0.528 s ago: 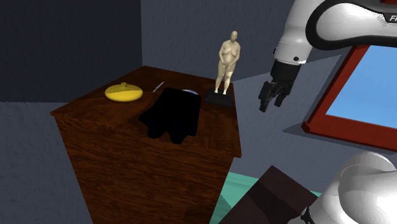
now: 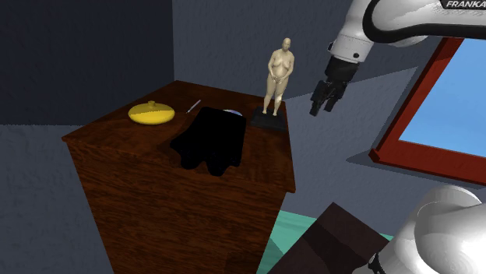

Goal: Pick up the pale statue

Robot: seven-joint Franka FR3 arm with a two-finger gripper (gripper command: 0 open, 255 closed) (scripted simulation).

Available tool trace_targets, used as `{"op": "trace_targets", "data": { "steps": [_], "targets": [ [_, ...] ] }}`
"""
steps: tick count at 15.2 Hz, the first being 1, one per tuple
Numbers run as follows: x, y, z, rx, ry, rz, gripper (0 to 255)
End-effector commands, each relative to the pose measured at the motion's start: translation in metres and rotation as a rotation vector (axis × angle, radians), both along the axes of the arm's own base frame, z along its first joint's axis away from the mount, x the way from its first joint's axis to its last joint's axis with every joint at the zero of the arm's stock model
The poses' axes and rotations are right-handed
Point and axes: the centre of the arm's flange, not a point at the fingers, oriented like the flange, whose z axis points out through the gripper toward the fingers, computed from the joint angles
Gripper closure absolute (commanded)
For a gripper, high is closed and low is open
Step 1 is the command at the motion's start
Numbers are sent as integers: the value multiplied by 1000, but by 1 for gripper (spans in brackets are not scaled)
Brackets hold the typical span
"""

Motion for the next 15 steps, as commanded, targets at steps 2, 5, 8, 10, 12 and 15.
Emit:
{"op": "trace_targets", "data": {
  "steps": [2,5,8,10,12,15],
  "targets": [
    [23,-21,15,15,-50,55,0],
    [48,-41,31,31,-99,109,0],
    [73,-59,48,47,-147,163,0],
    [89,-71,60,58,-180,199,0],
    [106,-82,73,69,-212,234,0],
    [131,-98,92,85,-261,288,0]
  ]
}}
